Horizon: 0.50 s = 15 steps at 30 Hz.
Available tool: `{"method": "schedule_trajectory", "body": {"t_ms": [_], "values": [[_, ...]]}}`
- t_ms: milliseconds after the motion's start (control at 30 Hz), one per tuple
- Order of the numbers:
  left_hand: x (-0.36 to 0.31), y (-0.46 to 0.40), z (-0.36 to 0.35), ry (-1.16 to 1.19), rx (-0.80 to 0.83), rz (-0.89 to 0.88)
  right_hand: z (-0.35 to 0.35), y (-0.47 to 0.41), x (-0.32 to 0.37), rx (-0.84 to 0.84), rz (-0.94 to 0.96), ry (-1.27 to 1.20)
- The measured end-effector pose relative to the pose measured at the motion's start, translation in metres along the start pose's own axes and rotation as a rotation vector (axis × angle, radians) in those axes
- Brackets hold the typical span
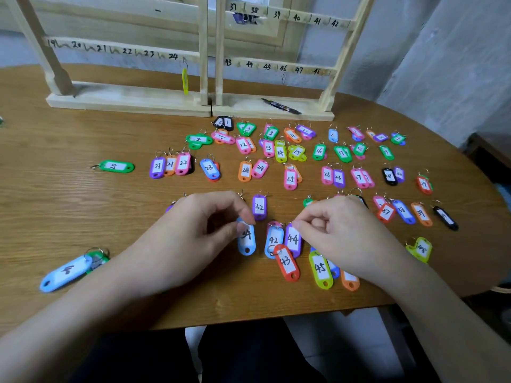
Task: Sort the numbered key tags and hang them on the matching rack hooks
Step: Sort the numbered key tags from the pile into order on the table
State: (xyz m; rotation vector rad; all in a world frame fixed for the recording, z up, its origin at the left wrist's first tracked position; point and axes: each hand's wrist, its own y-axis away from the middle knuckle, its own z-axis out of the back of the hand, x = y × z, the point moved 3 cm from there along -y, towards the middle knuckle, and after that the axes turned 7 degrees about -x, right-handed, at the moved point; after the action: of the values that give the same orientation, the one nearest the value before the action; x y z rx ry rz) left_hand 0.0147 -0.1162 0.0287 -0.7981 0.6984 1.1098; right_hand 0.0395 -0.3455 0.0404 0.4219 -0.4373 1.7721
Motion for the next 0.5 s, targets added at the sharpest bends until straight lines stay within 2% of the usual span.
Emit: {"method": "schedule_trajectory", "body": {"t_ms": [267, 500], "values": [[0.0035, -0.0023, 0.0025, 0.029, -0.006, 0.021, 0.0037, -0.0010, -0.0009, -0.005, 0.019, 0.040], [0.0060, -0.0032, 0.0058, 0.162, -0.014, 0.054, 0.0073, -0.0052, 0.0036, -0.058, 0.035, -0.059]]}}
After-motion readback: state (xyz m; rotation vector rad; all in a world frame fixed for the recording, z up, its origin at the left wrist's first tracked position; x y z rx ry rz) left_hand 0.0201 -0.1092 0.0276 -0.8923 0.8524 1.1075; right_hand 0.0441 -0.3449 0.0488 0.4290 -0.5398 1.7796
